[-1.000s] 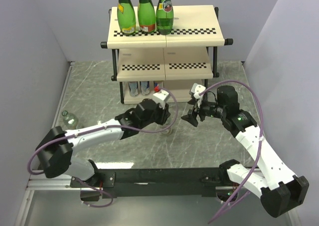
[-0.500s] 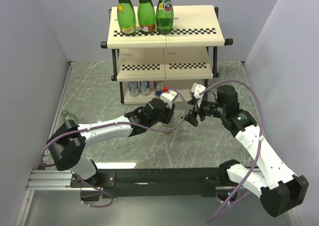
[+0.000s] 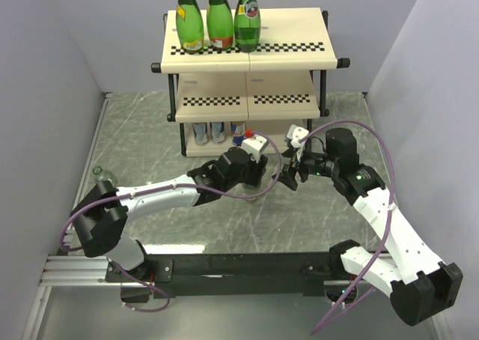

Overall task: Place and organize the beverage onto the shelf
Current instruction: Move the drink to the center of the board.

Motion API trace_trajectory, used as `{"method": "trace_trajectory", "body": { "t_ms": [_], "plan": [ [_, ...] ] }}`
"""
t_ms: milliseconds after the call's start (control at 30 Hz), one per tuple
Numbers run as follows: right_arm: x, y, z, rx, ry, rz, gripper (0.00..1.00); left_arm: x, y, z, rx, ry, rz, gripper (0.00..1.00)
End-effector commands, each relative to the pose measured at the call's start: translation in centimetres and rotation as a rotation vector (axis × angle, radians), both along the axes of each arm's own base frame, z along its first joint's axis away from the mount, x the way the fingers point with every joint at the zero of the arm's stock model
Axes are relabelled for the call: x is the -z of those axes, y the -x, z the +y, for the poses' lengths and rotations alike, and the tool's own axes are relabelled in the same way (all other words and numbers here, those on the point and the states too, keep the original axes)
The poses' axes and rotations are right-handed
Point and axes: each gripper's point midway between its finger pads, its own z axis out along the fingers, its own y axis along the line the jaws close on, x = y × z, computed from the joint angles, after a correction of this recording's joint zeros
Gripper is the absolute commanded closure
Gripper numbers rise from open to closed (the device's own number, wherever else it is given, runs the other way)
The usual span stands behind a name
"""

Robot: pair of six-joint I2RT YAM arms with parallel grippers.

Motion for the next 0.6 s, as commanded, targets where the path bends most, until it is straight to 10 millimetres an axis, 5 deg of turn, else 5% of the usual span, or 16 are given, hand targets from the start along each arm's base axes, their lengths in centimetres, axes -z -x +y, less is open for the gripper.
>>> {"method": "trace_trajectory", "body": {
  "t_ms": [0, 167, 267, 333, 500, 567],
  "plan": [
    [-0.2, -0.3, 0.0, -0.006, -0.001, -0.014, 0.16, -5.5, -0.5, -1.4, 0.004, 0.120, -0.101, 0.43],
    [0.1, -0.5, 0.0, -0.004, 0.003, -0.009, 0.16, -5.9, 0.2, -0.7, 0.006, 0.130, -0.107, 0.32],
    [0.1, -0.5, 0.0, -0.004, 0.005, -0.008, 0.16, -6.4, 0.6, 0.1, -0.002, 0.147, -0.111, 0.19],
    [0.2, -0.6, 0.0, -0.001, 0.006, -0.005, 0.16, -6.8, 1.1, 0.9, -0.005, 0.167, -0.114, 0.01],
    [0.3, -0.7, -0.1, 0.003, 0.011, -0.005, 0.16, -7.8, 2.4, 2.5, -0.011, 0.253, -0.134, 0.00],
    [0.3, -0.8, -0.2, 0.008, 0.012, -0.006, 0.16, -6.7, 2.9, 3.5, -0.027, 0.264, -0.123, 0.01]
  ]
}}
